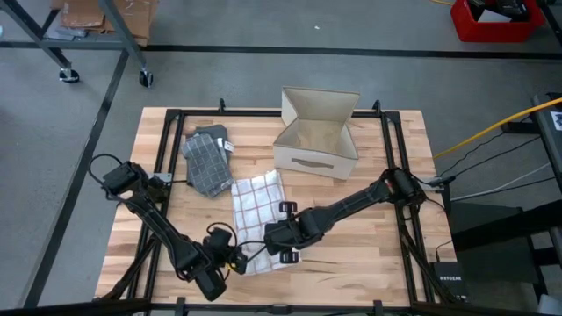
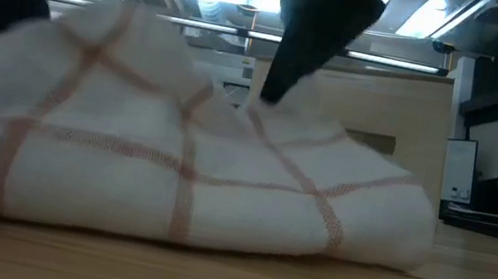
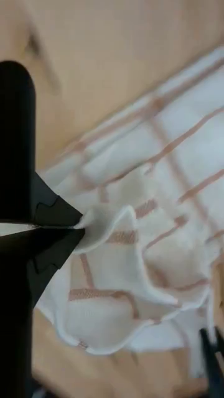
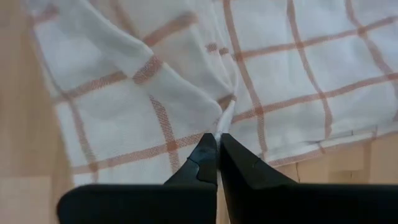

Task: Fold towel
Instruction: Fold the white towel

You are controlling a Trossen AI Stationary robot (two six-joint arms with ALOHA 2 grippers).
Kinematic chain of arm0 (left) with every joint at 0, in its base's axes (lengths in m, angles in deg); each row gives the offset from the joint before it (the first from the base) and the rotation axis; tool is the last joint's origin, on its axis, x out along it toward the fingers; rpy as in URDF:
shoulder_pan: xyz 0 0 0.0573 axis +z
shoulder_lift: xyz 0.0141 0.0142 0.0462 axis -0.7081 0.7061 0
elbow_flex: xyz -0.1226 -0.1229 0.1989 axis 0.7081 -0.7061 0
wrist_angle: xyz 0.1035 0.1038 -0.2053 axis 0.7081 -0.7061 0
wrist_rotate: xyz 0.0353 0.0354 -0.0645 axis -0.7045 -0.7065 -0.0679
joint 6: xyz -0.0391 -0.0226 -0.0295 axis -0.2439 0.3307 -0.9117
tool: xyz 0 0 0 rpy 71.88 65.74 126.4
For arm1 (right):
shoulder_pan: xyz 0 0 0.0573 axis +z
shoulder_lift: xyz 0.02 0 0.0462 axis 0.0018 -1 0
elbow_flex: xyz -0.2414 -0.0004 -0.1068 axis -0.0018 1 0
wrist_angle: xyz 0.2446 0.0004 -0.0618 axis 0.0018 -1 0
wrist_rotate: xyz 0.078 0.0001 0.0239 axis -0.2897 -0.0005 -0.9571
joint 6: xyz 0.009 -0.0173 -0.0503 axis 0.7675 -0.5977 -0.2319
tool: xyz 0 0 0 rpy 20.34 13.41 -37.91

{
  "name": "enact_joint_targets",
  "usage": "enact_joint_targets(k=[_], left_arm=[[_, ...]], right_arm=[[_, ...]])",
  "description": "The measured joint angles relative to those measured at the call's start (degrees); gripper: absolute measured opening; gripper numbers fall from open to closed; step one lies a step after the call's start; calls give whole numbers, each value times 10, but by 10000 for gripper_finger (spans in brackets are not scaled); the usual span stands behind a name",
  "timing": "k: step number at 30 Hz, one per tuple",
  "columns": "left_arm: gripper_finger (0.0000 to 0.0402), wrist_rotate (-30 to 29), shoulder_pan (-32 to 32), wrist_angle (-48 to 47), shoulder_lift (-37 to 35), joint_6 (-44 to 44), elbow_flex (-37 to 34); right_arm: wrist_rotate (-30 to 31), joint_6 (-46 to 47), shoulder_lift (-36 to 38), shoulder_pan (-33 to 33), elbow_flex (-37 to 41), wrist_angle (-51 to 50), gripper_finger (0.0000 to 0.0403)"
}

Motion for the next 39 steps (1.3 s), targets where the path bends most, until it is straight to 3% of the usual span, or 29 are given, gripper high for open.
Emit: enact_joint_targets(k=[8, 16, 23, 29, 34, 39], left_arm=[[0, 2, 21, -89, 0, 22, -2], [27, 26, 39, -91, 0, 48, -22], [110, 43, 64, -123, 1, 26, -32], [169, 43, 96, -186, 1, 22, -31], [178, 73, 122, -253, 1, 4, -31], [162, 94, 137, -326, -2, -23, -31]], right_arm=[[0, -2, -20, -28, 1, 8, 11], [-27, -1, -36, -45, 2, 3, 20], [-11, -1, -38, -44, 2, 7, 93], [50, -2, -38, -44, 2, 6, 158], [100, -58, -38, -45, 2, 5, 187], [111, -75, -38, -45, 2, -21, 186]])
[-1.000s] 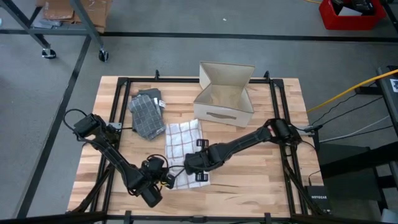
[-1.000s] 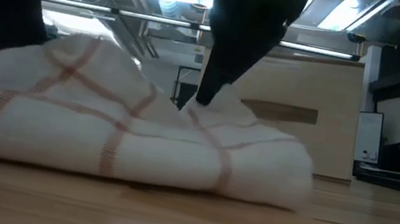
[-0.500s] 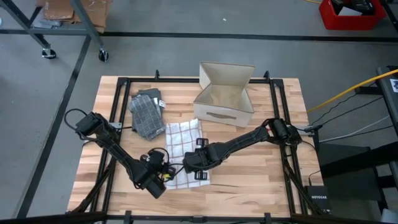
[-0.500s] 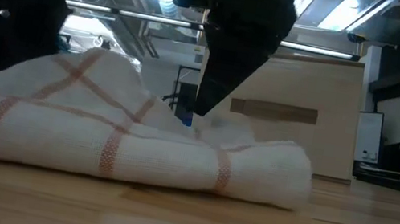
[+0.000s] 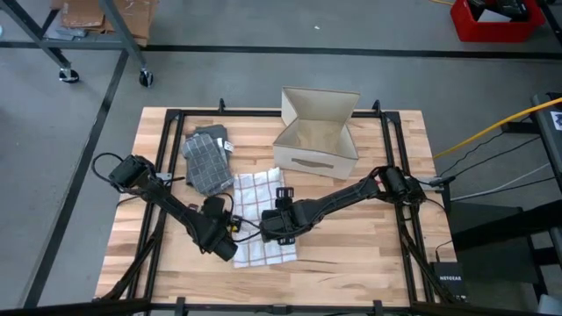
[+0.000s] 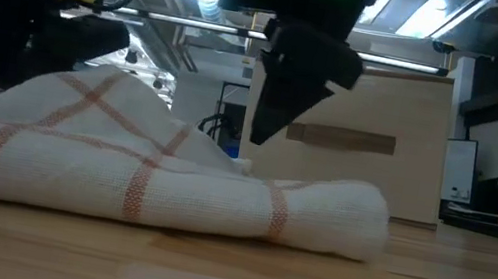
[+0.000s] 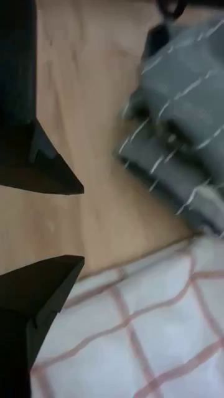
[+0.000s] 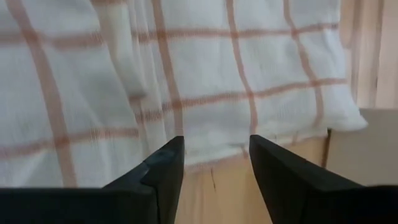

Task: Fold towel
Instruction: Fold the white towel

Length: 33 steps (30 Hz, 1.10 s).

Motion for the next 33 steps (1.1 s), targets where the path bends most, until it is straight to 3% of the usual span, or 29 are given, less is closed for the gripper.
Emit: enact_joint_targets(k=[3, 8, 12, 16, 20, 28, 33], left_arm=[[149, -1, 7, -14, -22, 25, 0], [138, -2, 12, -6, -82, 183, 1], [137, 11, 10, 56, -134, 344, 1], [137, 94, 10, 150, -173, 486, 1], [137, 159, 5, 249, -180, 561, 1], [150, 173, -29, 342, -158, 688, 1], [171, 172, -53, 346, -133, 688, 1]], right_arm=[[-1, -2, 4, 1, 0, -25, 177], [-22, -46, 26, 1, 0, -45, 164], [-125, -62, 42, 2, 0, -43, 162], [-250, -61, 48, 3, -1, -43, 161], [-344, -39, 48, 12, 0, -42, 161], [-352, 87, 48, 27, -1, -30, 161], [-385, 110, 48, 25, 0, -8, 161]])
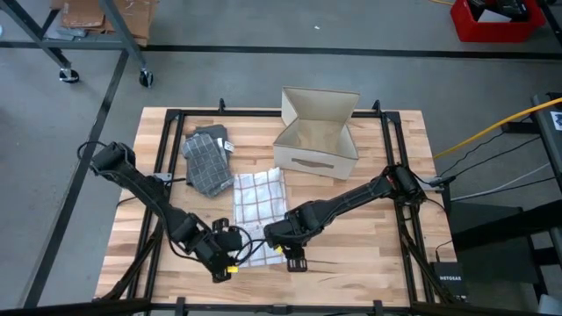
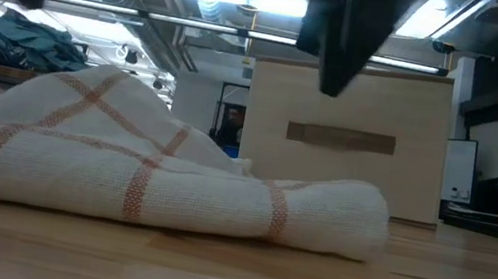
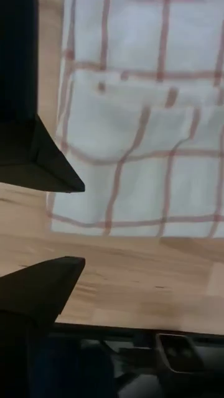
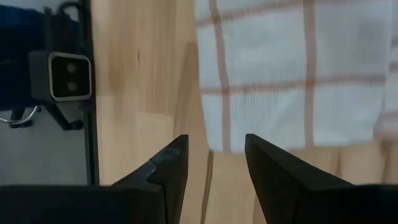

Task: Fold towel
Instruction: Fold the white towel

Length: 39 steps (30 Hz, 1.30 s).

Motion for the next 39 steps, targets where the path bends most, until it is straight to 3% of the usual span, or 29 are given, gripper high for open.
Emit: enact_joint_targets(k=[7, 15, 26, 39], left_arm=[[196, 0, -31, 55, 51, 3, 0], [209, -11, -31, 74, 97, 33, 0], [210, -11, -29, 108, 137, 89, 0], [210, -21, -29, 105, 189, 89, 2]], right_arm=[[22, -85, 0, 39, 0, 37, 161], [140, -195, -23, 90, 0, 46, 161], [176, -199, -79, 101, 0, 54, 161], [200, -184, -124, 100, -3, 54, 161]])
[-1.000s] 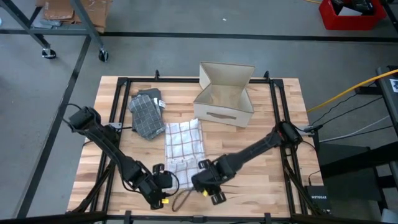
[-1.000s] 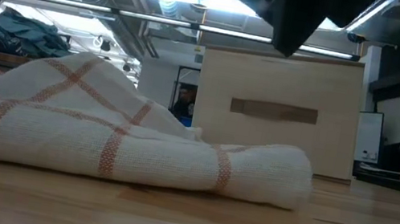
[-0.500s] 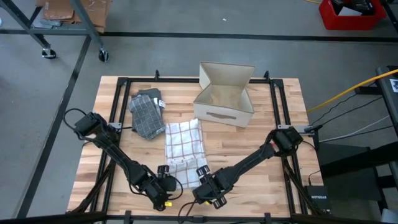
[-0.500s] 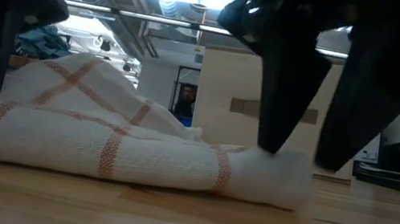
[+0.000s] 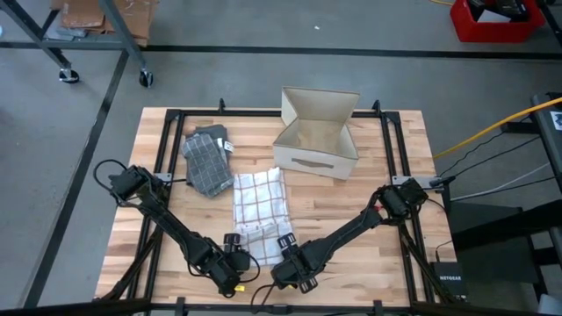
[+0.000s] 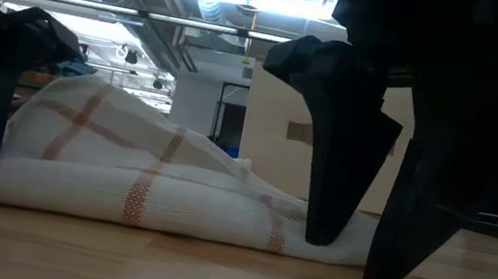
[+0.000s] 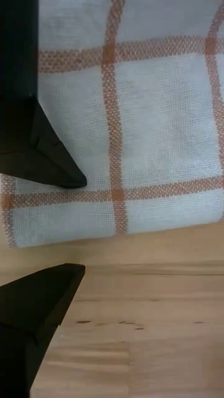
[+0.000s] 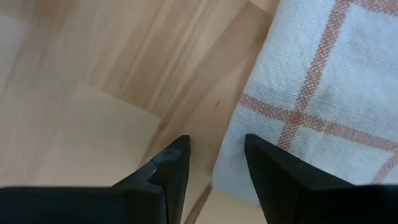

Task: Fold towel
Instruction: Fold the white towel

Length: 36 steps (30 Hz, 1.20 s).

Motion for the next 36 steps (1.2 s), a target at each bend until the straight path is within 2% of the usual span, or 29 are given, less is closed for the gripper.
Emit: enact_joint_targets(k=[4, 7, 13, 23, 28, 34, 36], left_arm=[[204, -17, 0, -1, 1, -1, 0], [187, -40, 0, -2, 2, -2, -1], [148, -47, 7, -5, 2, -5, -1], [116, -53, 7, -6, 2, -32, -2], [101, -54, -1, -8, 2, -33, -2], [79, -55, -16, -7, 2, -33, -2], [68, -55, -22, -6, 2, -38, -2]], right_arm=[[4, 3, -1, 0, 1, 4, 161], [16, 3, -2, 0, 2, 12, 161], [41, 4, -5, -4, 2, 18, 161], [43, 82, -15, -16, 1, -3, 157], [19, 102, -22, -19, 0, -4, 119], [22, 111, -23, -19, 1, 7, 27], [13, 123, -23, -19, 1, 7, 9]])
